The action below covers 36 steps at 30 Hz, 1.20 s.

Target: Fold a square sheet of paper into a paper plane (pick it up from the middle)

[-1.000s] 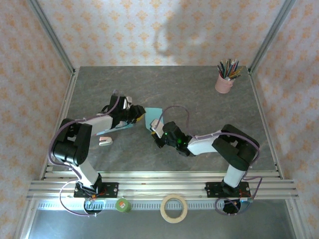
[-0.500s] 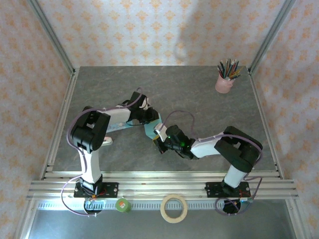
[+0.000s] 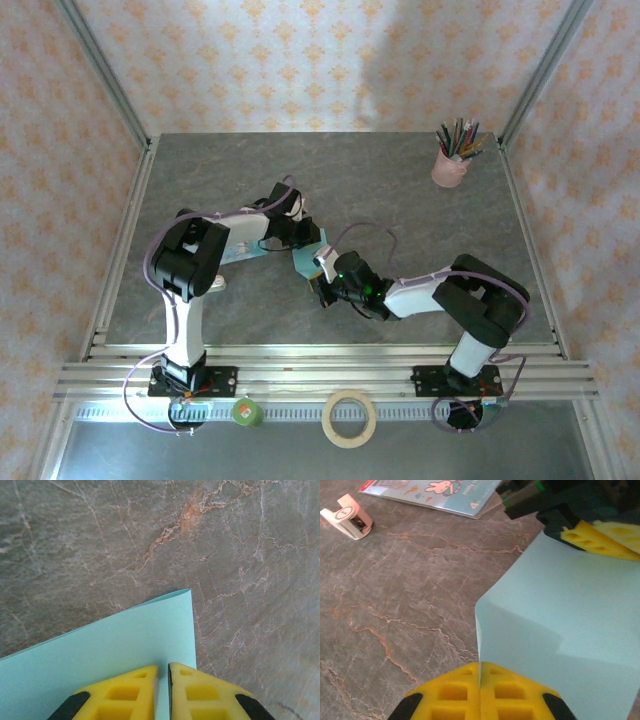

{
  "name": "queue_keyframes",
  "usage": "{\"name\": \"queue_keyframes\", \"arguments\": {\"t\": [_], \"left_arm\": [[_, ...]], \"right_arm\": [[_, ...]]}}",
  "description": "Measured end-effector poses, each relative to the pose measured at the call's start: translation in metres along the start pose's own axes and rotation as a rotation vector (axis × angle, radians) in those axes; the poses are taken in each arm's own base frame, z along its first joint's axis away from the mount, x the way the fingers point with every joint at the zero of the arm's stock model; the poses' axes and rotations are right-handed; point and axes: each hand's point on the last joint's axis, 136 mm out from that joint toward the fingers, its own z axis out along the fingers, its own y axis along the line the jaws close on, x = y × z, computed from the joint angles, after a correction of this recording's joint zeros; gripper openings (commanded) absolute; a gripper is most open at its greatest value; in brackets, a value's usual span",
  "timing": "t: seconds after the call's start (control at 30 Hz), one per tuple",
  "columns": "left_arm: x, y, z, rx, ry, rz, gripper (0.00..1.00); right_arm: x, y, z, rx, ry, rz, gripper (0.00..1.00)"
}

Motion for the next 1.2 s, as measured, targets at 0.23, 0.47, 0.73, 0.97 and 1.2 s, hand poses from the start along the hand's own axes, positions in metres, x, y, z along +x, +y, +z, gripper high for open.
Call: {"name": "queue_keyframes", "arguments": {"t": [0.23, 0.47, 0.73, 0.97, 1.2], "left_arm": [[0.0, 0.0, 0.0, -0.001, 0.002, 0.021, 0.18], [0.001, -0.001, 0.001, 0.008, 0.008, 0.038, 0.18], [0.001, -0.002, 0.002, 0.014, 0.013, 0.044, 0.18], [0.001, -0.003, 0.002, 0.018, 0.019, 0.062, 0.18], [0.001, -0.003, 0.003, 0.019, 0.02, 0.063, 0.17]], "right_arm": [[-0.011, -0.02, 0.002, 0.088, 0.001, 0.109, 0.0], [-0.008, -0.033, 0.003, 0.149, 0.015, 0.157, 0.0], [0.002, -0.04, 0.008, 0.185, 0.053, 0.178, 0.0], [0.003, -0.045, 0.012, 0.212, 0.059, 0.184, 0.0], [0.003, -0.05, 0.014, 0.229, 0.068, 0.188, 0.0]]}}
